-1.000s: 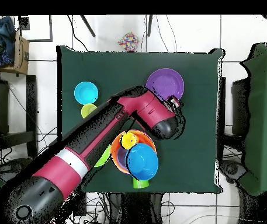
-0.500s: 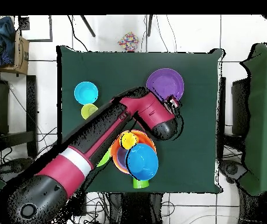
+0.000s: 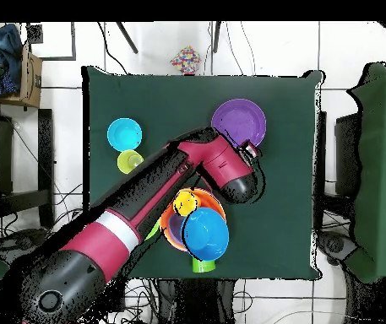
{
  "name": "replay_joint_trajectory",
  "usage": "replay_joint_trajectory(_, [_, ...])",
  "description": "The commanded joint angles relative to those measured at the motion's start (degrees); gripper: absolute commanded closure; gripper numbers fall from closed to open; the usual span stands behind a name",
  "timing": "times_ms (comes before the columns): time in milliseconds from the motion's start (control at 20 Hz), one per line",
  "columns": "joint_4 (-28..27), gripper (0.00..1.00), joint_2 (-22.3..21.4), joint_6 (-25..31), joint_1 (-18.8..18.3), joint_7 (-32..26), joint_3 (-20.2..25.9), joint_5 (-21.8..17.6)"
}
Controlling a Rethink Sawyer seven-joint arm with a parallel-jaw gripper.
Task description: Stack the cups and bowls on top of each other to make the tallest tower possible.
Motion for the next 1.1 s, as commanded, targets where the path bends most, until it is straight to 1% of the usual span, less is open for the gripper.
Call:
replay_joint_trajectory(50, [-4.1,0.0,1.1,-5.8,-1.2,-11.9,12.2,0.0])
replay_joint_trajectory(750, [-3.5,0.0,0.3,-7.6,-1.9,-12.7,14.3,-0.4])
replay_joint_trajectory(1100, [-3.6,0.0,0.3,-8.1,-2.1,-12.8,14.3,-0.2])
